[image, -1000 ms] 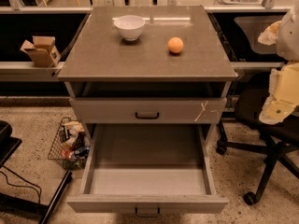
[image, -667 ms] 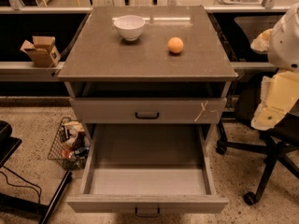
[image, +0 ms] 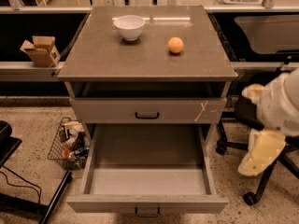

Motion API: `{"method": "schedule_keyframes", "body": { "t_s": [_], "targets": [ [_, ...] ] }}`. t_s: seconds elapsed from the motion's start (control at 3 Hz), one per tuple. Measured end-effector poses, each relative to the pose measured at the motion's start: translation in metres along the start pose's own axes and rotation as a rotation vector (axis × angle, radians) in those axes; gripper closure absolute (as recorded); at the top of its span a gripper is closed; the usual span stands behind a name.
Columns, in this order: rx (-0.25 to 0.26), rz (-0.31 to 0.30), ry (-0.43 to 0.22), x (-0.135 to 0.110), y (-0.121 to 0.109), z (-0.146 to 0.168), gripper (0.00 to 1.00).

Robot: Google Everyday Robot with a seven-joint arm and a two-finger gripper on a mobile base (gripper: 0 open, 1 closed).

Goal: Close middle drawer

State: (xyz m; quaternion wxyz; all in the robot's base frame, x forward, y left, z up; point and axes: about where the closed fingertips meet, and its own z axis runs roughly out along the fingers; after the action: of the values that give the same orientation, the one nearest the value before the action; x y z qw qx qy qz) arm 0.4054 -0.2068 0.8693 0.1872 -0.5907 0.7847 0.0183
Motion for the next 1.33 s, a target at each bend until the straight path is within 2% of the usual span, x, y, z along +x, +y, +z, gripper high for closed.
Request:
{"method": "schedule_keyframes", "body": {
  "t_s": [0.33, 0.67, 1.0, 1.33],
  "targets": [
    [-0.053, 0.083, 0.014, 0.048, 0.03, 0.062, 0.15],
    [-0.099, 0.168, 0.039, 0.094, 0.058, 0.115, 0.38],
    [-0.136, 0.245, 0.052, 0.125, 0.08, 0.155, 0.61],
    [-0.182, 0.305, 0.067, 0.145, 0.099, 0.184, 0.85]
  ]
}}
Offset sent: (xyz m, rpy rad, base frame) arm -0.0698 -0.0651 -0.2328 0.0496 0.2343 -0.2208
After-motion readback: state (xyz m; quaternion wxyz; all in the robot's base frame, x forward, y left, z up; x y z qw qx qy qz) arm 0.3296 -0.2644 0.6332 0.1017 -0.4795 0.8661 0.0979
